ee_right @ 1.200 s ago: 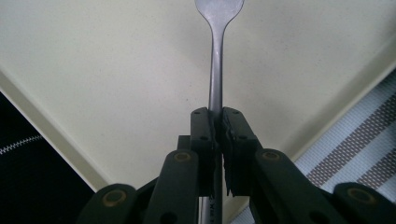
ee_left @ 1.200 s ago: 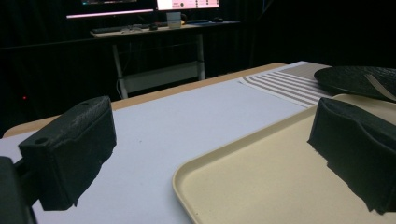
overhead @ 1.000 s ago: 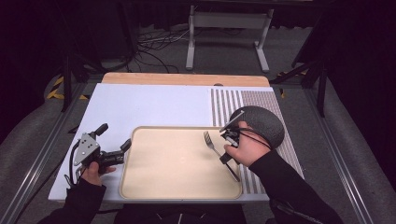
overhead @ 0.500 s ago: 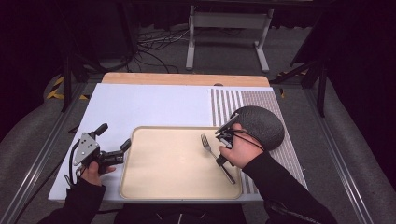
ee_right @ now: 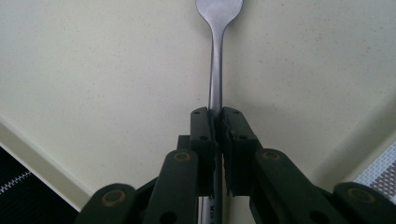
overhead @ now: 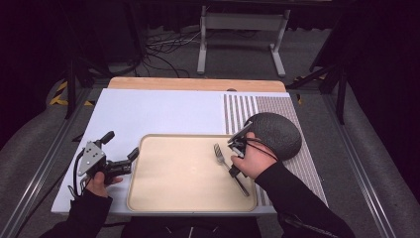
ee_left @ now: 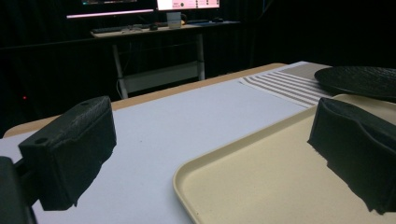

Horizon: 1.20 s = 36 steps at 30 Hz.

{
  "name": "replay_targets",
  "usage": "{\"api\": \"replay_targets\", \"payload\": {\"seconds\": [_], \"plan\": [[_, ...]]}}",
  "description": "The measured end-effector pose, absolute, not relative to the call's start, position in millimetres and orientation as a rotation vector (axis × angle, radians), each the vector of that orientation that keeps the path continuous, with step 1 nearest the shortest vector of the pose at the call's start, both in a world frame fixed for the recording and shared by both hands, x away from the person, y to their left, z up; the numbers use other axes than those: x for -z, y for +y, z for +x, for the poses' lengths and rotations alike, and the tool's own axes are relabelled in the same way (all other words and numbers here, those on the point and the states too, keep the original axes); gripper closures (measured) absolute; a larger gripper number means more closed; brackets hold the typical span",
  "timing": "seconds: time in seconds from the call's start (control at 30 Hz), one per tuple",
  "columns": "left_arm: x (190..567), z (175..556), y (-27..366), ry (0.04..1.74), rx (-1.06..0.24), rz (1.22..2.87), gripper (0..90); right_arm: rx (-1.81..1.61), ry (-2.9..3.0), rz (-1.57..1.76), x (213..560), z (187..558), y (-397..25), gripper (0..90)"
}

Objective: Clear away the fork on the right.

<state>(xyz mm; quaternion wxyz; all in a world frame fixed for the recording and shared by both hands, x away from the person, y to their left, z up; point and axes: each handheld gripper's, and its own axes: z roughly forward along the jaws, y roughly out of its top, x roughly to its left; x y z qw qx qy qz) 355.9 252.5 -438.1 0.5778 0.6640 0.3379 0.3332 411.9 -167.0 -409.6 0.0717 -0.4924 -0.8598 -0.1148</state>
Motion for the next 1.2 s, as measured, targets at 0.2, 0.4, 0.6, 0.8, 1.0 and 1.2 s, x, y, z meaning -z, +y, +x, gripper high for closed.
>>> {"api": "replay_targets", "payload": {"seconds": [0.2, 0.4, 0.6, 0.8, 1.0, 1.2], "plan": [[438.0, 356.0, 252.7, 0.789, -0.781, 1.552, 1.3, 0.332, -2.572, -1.489, 412.3, 412.2, -165.2, 83.5], [438.2, 356.1, 252.5, 0.791, -0.778, 1.555, 1.3, 0.364, -2.598, -1.471, 411.5, 412.3, -166.1, 76.3], [438.2, 356.2, 252.6, 0.792, -0.777, 1.555, 1.3, 0.452, -2.637, -1.444, 407.1, 413.0, -169.4, 62.5], [438.3, 356.2, 252.5, 0.793, -0.778, 1.556, 1.3, 0.608, -2.738, -1.336, 405.3, 410.0, -168.3, 36.1], [438.5, 356.4, 252.2, 0.790, -0.777, 1.560, 1.3, 0.791, -2.792, -1.220, 401.9, 411.6, -168.6, 17.5], [438.5, 356.4, 252.2, 0.792, -0.778, 1.560, 1.3, 0.930, -2.839, -1.096, 396.2, 414.3, -168.3, 15.6]]}}
